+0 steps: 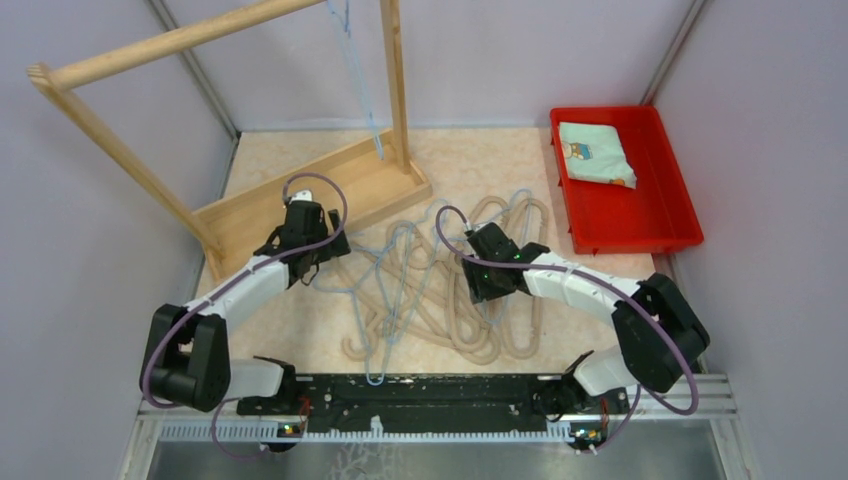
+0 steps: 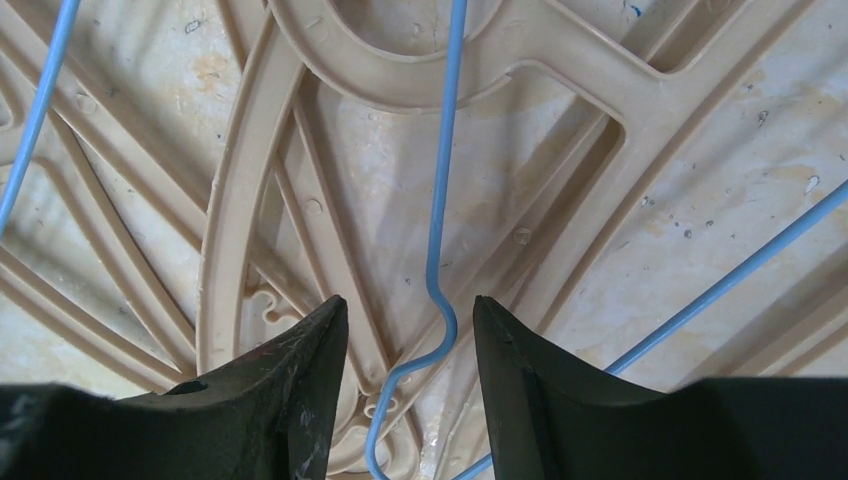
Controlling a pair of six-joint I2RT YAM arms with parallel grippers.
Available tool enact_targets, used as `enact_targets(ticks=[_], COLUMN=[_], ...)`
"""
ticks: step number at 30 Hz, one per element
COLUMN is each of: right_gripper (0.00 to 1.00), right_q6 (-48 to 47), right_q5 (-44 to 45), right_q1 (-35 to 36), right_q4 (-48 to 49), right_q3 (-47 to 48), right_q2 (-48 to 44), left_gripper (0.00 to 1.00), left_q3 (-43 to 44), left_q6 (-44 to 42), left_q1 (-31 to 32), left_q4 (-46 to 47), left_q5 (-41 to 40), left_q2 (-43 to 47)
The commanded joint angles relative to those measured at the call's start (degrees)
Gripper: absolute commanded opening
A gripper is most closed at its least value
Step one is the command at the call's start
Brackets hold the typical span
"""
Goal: Organize the hangers
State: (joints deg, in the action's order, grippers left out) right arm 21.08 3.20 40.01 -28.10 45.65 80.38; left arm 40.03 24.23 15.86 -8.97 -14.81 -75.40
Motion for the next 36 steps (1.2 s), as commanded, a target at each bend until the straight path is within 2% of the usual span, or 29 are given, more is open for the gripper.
enact_targets(ticks=[1,7,18,20,23,24,31,36], right_gripper=[0.48,0.35,0.31,0.24,0.03,0.00,0.00,0.00], right_q6=[1.17,1.47,4.70,4.75,3.72,3.44,-0.28,-2.31], right_q5=[1.16,1.24,0.48,0.09,-1.04,-1.07,3.75,14.31], right_q1=[0.53,0.64,1.04,1.04,1.05,1.04,1.07,1.04], right_q4=[2.20,-0.17,0.05,0.43,0.53,-0.20,-12.71,-23.32], right_q3=[-0.50,0.22,-6.17,-6.89,-6.19,-5.35,6.83,14.70], right_q2=[-0.23,-0.78,-5.84,-6.29,-7.00,-7.19,-10.93,-12.91], left_gripper=[1.00,1.00,1.00,1.00,1.00,1.00,1.00,1.00], left_q3=[-1.01,-0.54,1.04,1.23,1.95,2.39,5.16,5.57], left_q6=[0.40,0.41,0.32,0.34,0.09,-0.01,0.15,0.42], left_q1=[-0.36,-0.30,-0.33,-0.30,-0.31,-0.32,-0.30,-0.30], left_q4=[-0.47,-0.70,-1.19,-1.31,-1.44,-1.53,-1.13,0.19], left_q5=[-0.78,-0.79,-0.06,-0.05,-0.27,-0.35,-0.41,-0.54], left_q2=[1.75,1.19,-1.92,-2.13,-2.91,-3.32,-4.97,-5.44])
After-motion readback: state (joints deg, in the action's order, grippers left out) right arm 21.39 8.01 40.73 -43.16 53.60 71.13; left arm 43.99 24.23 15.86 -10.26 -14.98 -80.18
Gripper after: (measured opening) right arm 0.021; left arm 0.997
